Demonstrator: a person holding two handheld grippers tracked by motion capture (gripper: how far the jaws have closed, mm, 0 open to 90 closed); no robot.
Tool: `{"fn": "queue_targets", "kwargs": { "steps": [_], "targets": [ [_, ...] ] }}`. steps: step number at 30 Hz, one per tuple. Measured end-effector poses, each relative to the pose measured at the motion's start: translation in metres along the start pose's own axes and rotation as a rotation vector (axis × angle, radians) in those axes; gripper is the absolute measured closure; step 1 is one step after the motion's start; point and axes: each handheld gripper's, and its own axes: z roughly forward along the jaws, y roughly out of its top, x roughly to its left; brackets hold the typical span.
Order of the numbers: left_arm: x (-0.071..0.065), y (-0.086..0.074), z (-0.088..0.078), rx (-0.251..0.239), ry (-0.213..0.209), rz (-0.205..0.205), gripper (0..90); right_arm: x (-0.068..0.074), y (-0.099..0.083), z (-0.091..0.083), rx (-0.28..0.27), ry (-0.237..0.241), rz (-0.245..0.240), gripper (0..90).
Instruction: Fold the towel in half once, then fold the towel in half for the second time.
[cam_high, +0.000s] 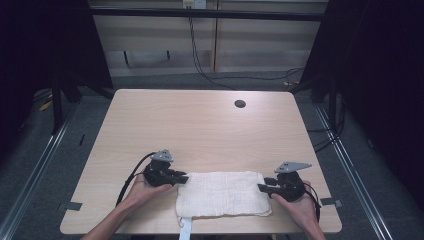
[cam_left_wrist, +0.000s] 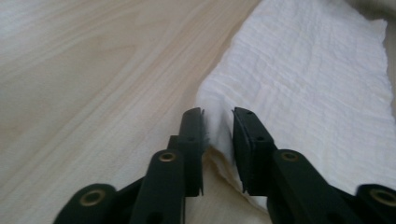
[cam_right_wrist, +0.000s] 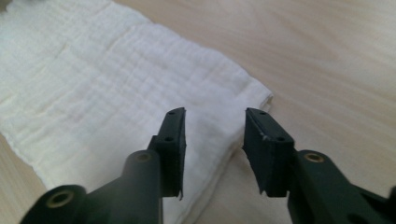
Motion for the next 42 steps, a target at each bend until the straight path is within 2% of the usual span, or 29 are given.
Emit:
{"fn": "queue_targets", "kwargs": {
  "steps": [3, 4, 7, 11, 18, 20, 22, 25, 32, 35, 38, 39, 42],
  "targets": [
    [0.003, 0.0, -0.007, -0.036, 0.021, -0.004, 66.2, 0.007, 0.005, -0.007, -0.063, -0.014, -0.019, 52.0],
    [0.003, 0.001, -0.009, -0.041, 0.028, -0.001, 64.9, 0.009, 0.007, -0.009, -0.076, -0.02, -0.017, 52.7],
    [0.003, 0.002, -0.013, -0.052, 0.038, -0.005, 60.5, 0.018, 0.01, -0.008, -0.105, 0.025, -0.022, 54.1],
    [0.004, 0.003, -0.014, -0.056, 0.028, -0.005, 59.8, 0.038, 0.018, -0.003, -0.112, 0.095, -0.069, 54.5],
    [0.006, 0.006, -0.016, -0.048, 0.02, -0.002, 53.2, 0.075, 0.034, 0.015, -0.069, 0.211, -0.156, 53.6],
    [0.006, 0.006, -0.017, -0.051, 0.024, -0.006, 51.8, 0.084, 0.038, 0.021, -0.046, 0.231, -0.17, 52.5],
    [0.006, 0.007, -0.018, -0.053, 0.048, 0.004, 50.0, 0.092, 0.043, 0.027, -0.035, 0.258, -0.182, 52.5],
    [0.006, 0.009, -0.022, -0.064, 0.066, -0.002, 49.2, 0.106, 0.052, 0.035, -0.02, 0.297, -0.222, 53.3],
    [0.008, 0.008, -0.021, -0.062, 0.071, -0.014, 45.7, 0.143, 0.069, 0.062, 0.026, 0.385, -0.298, 53.7],
    [0.01, 0.008, -0.022, -0.065, 0.074, -0.02, 44.0, 0.156, 0.075, 0.077, 0.043, 0.397, -0.321, 55.4],
    [0.011, 0.008, -0.022, -0.074, 0.069, -0.037, 42.1, 0.167, 0.079, 0.094, 0.069, 0.415, -0.321, 59.2],
    [0.011, 0.008, -0.021, -0.075, 0.066, -0.038, 41.4, 0.169, 0.079, 0.1, 0.073, 0.435, -0.319, 59.4],
    [0.01, 0.008, -0.022, -0.073, 0.079, -0.035, 39.9, 0.179, 0.076, 0.11, 0.092, 0.44, -0.344, 57.4]
  ]
}}
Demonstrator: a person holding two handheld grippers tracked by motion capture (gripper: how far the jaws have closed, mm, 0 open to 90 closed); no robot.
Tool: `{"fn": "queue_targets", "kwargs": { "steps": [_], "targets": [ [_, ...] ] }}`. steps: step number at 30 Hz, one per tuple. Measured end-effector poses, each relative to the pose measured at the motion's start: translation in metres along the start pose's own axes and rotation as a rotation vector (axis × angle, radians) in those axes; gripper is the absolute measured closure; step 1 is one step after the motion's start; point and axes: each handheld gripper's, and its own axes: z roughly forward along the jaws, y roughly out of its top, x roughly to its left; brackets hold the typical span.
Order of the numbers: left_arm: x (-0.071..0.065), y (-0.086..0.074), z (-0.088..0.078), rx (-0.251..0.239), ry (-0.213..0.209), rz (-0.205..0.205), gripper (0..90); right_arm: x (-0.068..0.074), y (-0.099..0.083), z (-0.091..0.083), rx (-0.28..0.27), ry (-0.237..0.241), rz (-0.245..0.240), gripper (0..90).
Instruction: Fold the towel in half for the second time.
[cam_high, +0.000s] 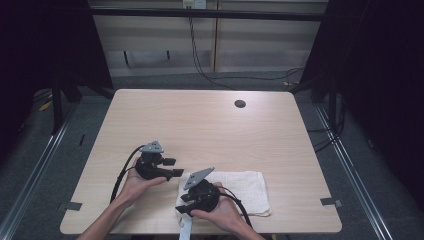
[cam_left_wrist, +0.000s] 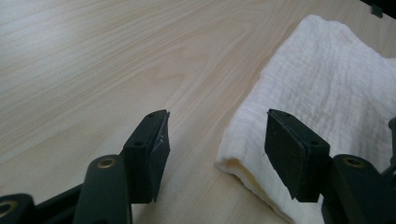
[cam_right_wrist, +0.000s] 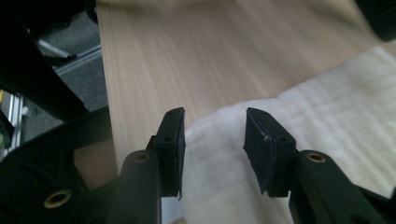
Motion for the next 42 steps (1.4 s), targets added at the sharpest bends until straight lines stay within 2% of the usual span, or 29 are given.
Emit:
{"fn": "queue_targets", "kwargs": {
  "steps": [3, 5, 7, 8, 13, 14, 15, 20, 21, 25, 27, 30, 32, 34, 37, 39, 42],
  "targets": [
    [0.001, -0.001, -0.003, -0.006, 0.0, -0.007, 39.2, 0.003, -0.002, 0.006, 0.004, 0.003, -0.014, 47.5],
    [0.002, -0.002, -0.004, -0.004, 0.001, -0.014, 39.2, 0.004, -0.004, 0.008, 0.001, 0.017, -0.009, 44.3],
    [0.003, -0.003, -0.004, -0.002, 0.002, -0.015, 39.0, 0.007, -0.006, 0.01, 0.023, -0.007, -0.046, 40.6],
    [0.003, -0.003, -0.003, -0.002, 0.002, -0.016, 39.0, 0.009, -0.008, 0.011, 0.016, -0.012, -0.065, 39.2],
    [0.002, -0.003, -0.006, -0.036, 0.002, -0.018, 38.9, 0.019, -0.009, 0.013, 0.031, -0.077, -0.136, 41.0],
    [0.002, -0.003, -0.006, -0.035, 0.002, -0.017, 38.9, 0.02, -0.009, 0.014, 0.031, -0.1, -0.144, 46.3],
    [0.002, -0.004, -0.006, -0.033, -0.002, -0.018, 38.9, 0.02, -0.01, 0.013, 0.032, -0.119, -0.16, 48.0],
    [0.001, -0.004, -0.002, -0.021, -0.008, -0.016, 38.9, 0.011, -0.01, 0.01, 0.009, -0.113, -0.136, 65.5],
    [0.0, -0.003, 0.0, -0.024, -0.012, -0.015, 38.9, 0.01, -0.011, 0.01, 0.007, -0.114, -0.124, 66.7],
    [-0.003, -0.003, 0.009, 0.012, -0.029, 0.006, 38.9, 0.009, -0.009, 0.01, 0.016, -0.128, -0.134, 73.4],
    [-0.005, -0.004, 0.01, 0.011, -0.022, 0.014, 39.0, 0.005, -0.01, 0.009, 0.001, -0.117, -0.112, 78.2],
    [-0.006, -0.003, 0.008, 0.008, -0.029, 0.022, 41.7, 0.001, -0.013, 0.008, -0.018, -0.099, -0.081, 79.7],
    [-0.006, -0.004, 0.007, 0.011, -0.037, 0.025, 43.9, 0.001, -0.012, 0.009, -0.019, -0.102, -0.081, 80.5],
    [-0.005, -0.006, 0.008, 0.024, -0.048, 0.034, 46.6, -0.001, -0.012, 0.008, -0.023, -0.086, -0.046, 80.9],
    [-0.007, -0.007, 0.01, 0.035, -0.048, 0.069, 51.6, -0.002, -0.012, 0.008, -0.018, -0.085, -0.039, 80.9],
    [-0.008, -0.007, 0.013, 0.04, -0.071, 0.073, 54.3, -0.002, -0.011, 0.008, -0.016, -0.083, -0.039, 80.9],
    [-0.01, -0.008, 0.018, 0.067, -0.076, 0.086, 58.7, -0.002, -0.011, 0.008, -0.017, -0.085, -0.039, 80.9]
  ]
}}
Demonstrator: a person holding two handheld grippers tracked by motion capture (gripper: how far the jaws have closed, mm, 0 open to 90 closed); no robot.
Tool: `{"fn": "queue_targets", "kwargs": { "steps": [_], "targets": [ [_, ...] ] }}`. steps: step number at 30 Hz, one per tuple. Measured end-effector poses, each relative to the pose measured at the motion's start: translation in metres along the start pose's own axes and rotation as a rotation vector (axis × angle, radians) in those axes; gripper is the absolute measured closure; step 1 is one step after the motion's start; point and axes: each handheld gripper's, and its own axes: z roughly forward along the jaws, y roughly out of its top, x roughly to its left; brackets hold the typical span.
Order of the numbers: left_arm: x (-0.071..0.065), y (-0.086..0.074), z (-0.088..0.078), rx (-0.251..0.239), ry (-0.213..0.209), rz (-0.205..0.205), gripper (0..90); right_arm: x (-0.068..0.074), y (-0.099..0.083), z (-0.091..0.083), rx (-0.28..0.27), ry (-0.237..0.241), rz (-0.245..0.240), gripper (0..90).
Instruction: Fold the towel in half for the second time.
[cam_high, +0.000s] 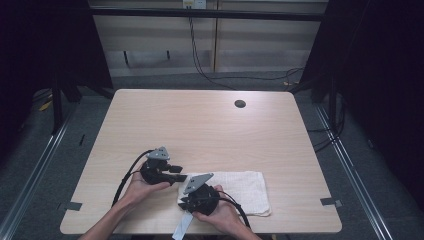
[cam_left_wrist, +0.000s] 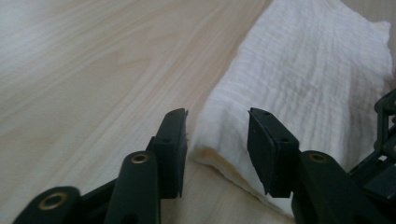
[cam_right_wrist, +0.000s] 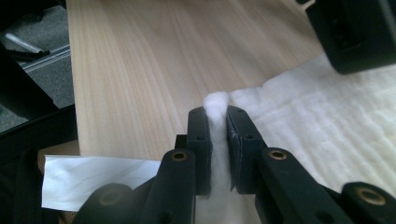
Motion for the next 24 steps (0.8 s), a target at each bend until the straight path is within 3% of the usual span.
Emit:
{"fn": "queue_targets", "kwargs": {
  "steps": [4, 9, 13, 15, 18, 21, 24],
  "targets": [
    [-0.0015, -0.0003, 0.0044, 0.019, 0.031, 0.004, 60.0, 0.0, 0.0, 0.0, 0.0, 0.001, 0.003, 80.8],
    [-0.0038, -0.0012, 0.0073, 0.044, 0.017, 0.022, 58.8, -0.001, 0.001, 0.0001, 0.006, 0.013, 0.014, 80.5],
    [-0.0049, -0.002, 0.0086, 0.034, 0.05, 0.032, 70.2, -0.0011, 0.0021, 0.0, 0.017, 0.004, 0.001, 80.5],
    [-0.0052, -0.0017, 0.0084, 0.047, 0.044, 0.05, 77.7, -0.001, 0.0029, 0.0003, 0.018, 0.01, 0.005, 80.5],
    [-0.0062, -0.0022, 0.0098, 0.039, 0.028, 0.029, 84.4, -0.0004, 0.0036, -0.0006, 0.027, 0.021, 0.012, 80.6],
    [-0.0027, -0.0021, 0.009, 0.033, 0.001, -0.007, 85.4, -0.001, 0.0051, -0.0021, 0.012, 0.039, 0.031, 80.8],
    [-0.0019, -0.0022, 0.0071, 0.018, -0.016, -0.028, 85.5, 0.0007, 0.007, -0.0056, 0.005, 0.036, 0.017, 80.9]
  ]
}}
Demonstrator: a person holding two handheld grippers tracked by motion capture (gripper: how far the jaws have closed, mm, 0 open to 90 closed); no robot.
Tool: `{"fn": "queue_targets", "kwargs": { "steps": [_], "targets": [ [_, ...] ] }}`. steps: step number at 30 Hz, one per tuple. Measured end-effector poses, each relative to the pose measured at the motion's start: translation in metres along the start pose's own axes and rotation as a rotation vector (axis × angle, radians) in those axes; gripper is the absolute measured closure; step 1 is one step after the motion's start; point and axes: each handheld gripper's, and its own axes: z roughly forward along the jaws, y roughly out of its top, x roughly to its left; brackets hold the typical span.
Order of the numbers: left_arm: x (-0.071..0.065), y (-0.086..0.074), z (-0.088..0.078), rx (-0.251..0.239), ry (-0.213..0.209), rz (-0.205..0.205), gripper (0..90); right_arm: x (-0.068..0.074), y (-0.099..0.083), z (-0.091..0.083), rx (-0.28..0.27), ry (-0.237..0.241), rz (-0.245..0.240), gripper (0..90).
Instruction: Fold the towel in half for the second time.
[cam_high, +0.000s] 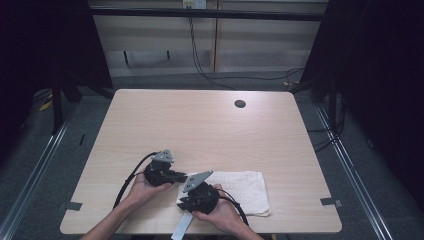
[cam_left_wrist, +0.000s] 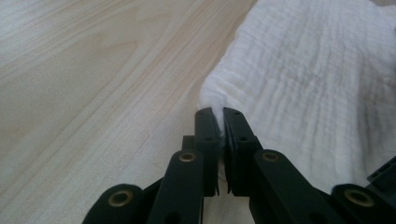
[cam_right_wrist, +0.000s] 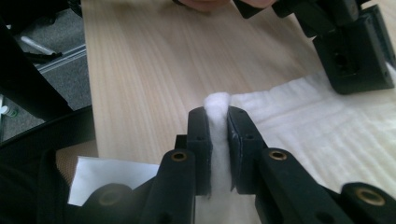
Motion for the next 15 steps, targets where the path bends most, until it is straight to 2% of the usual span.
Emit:
{"fn": "queue_targets", "kwargs": {
  "steps": [15],
  "targets": [
    [0.005, 0.006, -0.025, -0.092, -0.032, -0.049, 85.6, 0.005, 0.011, -0.016, -0.082, -0.016, 0.018, 81.0]
  ]
}}
